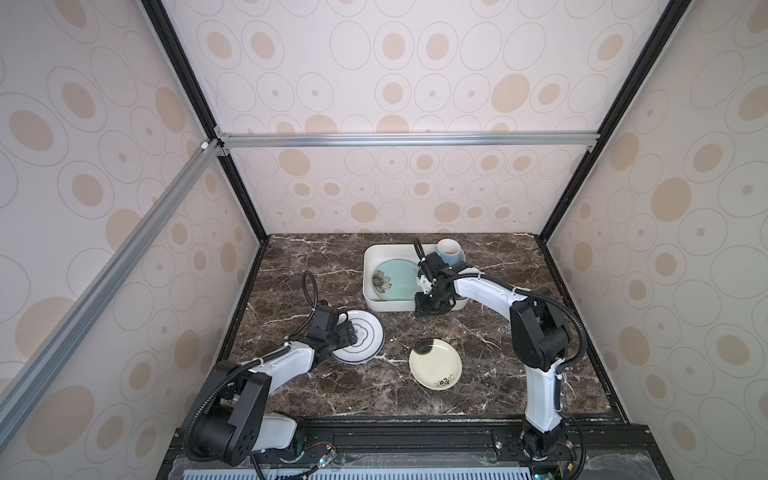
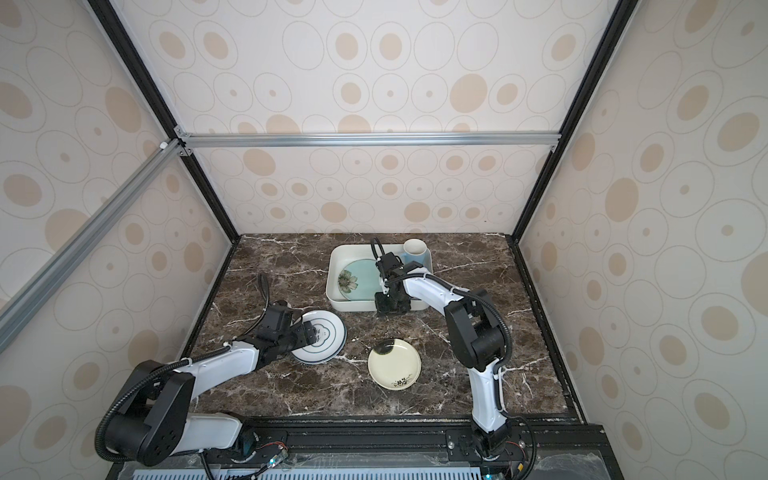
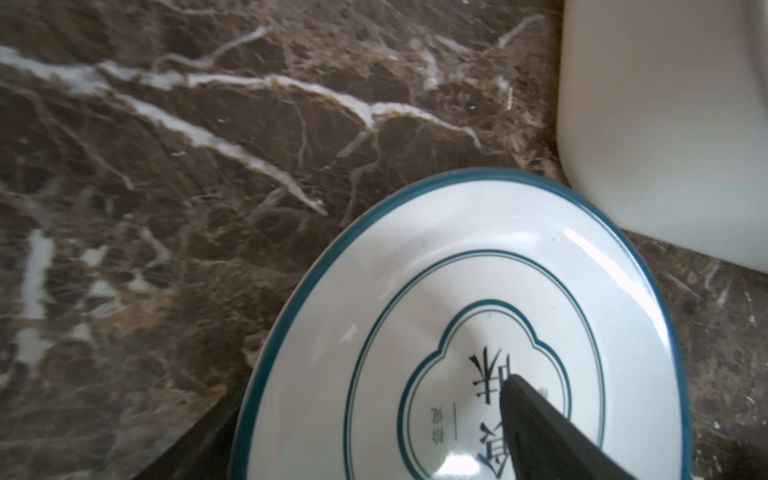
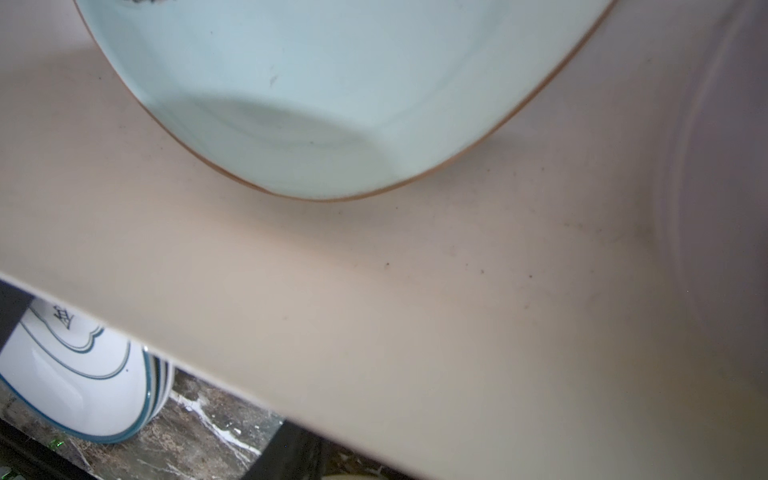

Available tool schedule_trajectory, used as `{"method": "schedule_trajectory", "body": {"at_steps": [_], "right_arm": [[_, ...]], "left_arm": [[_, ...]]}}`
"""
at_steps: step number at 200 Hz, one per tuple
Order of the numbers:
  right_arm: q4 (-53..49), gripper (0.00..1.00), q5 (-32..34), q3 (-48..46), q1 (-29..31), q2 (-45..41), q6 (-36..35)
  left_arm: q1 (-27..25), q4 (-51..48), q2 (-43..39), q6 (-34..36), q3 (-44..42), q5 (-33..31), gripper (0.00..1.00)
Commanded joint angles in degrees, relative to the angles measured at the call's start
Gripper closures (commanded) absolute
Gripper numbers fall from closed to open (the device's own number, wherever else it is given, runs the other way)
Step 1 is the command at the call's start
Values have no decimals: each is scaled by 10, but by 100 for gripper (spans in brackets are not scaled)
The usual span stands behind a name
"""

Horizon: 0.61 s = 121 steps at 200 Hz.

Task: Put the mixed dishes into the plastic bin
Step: 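Lower the right gripper to the teal-rimmed plate rim while the left holds the stack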

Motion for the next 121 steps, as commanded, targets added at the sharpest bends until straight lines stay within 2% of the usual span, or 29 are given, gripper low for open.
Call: {"method": "schedule_trajectory", "body": {"at_steps": [1, 43, 77, 121], "right_arm": [[10, 54, -21, -18, 0, -28, -8], [33, 55, -81, -72, 13, -82, 8], [75, 57, -122, -124, 18, -112, 44], [77, 63, -119, -134, 25, -109, 53]], "left_arm": [[-35, -80, 45, -50, -25, 54, 11], [-95, -69, 67, -70, -5, 50, 12], [-145, -90, 50, -85, 5, 27, 12], [-150, -154, -25, -74, 5, -24, 15]]}}
